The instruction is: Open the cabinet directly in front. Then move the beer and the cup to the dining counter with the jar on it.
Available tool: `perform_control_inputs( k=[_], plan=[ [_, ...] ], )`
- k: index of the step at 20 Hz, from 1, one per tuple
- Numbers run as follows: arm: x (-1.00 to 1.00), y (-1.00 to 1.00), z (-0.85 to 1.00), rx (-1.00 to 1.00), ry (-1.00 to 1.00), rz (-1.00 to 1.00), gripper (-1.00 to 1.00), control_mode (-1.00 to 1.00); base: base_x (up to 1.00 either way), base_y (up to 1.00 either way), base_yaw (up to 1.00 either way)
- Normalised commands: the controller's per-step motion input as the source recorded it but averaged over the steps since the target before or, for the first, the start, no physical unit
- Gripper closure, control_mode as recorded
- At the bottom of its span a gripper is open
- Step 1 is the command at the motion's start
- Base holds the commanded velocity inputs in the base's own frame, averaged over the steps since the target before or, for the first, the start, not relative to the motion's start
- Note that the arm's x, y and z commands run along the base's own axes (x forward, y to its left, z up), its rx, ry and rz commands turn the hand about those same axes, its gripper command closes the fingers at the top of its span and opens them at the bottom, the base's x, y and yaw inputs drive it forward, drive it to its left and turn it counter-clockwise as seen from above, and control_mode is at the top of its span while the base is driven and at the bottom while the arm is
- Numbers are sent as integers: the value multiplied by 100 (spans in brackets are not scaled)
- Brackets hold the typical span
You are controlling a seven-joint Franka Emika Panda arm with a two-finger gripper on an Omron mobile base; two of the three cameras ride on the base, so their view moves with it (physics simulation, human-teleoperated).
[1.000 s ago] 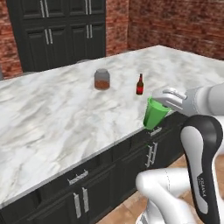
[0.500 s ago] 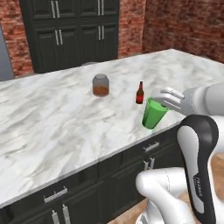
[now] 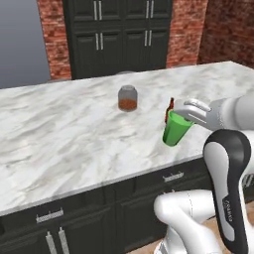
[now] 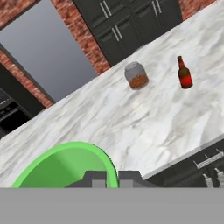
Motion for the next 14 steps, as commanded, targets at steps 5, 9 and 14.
perform_control_inputs(
  k=[5, 9, 14],
  plan=[
    [0, 0, 0, 0, 0, 0, 100, 100, 3, -11, 28],
    [0, 0, 0, 0, 0, 0, 100, 100, 39, -11, 0],
    [0, 0, 0, 0, 0, 0, 100, 100, 64, -75, 0]
  ],
)
